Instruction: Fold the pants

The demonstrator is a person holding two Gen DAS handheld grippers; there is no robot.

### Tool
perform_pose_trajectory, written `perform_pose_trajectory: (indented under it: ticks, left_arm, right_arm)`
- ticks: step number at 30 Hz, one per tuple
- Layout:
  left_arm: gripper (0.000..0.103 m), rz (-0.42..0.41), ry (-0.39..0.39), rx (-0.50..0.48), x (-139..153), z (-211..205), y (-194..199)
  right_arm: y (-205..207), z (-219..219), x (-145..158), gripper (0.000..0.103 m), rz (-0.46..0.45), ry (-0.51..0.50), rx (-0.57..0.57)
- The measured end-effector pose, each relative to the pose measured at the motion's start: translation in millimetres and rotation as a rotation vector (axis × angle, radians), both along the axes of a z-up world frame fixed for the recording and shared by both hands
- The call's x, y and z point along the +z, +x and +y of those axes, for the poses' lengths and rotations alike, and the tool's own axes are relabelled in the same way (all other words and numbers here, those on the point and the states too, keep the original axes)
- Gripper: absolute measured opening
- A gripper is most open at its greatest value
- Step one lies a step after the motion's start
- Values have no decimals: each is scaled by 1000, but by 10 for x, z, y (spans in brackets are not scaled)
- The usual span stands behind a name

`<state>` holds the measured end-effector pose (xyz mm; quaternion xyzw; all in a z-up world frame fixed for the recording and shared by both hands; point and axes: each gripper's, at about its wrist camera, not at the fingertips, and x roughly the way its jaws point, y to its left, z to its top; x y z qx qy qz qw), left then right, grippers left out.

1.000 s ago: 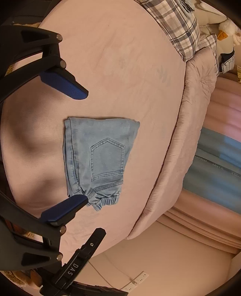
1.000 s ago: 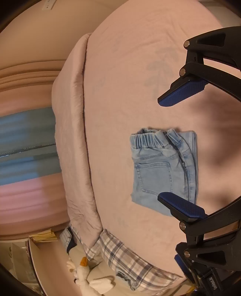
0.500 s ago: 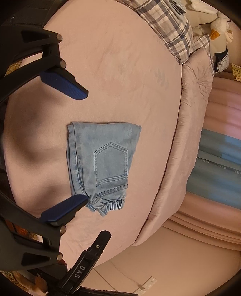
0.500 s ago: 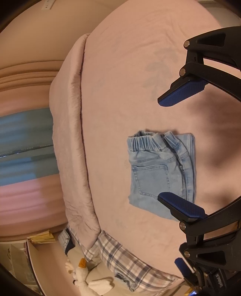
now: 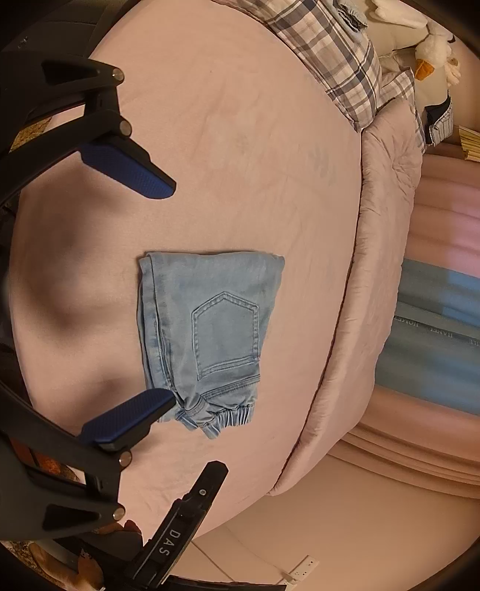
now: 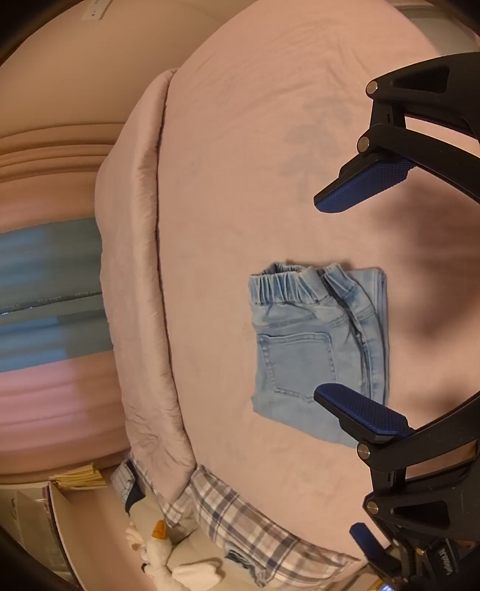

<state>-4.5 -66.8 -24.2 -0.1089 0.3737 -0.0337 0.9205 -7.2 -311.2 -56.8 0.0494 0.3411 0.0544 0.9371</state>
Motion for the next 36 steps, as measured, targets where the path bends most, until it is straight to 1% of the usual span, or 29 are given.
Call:
perform_pose_trajectory:
  ticks: [36]
  left_arm:
    - [102, -14, 6, -9, 39, 10, -33]
  right_arm:
    - [7, 25, -54, 93, 16, -12, -4]
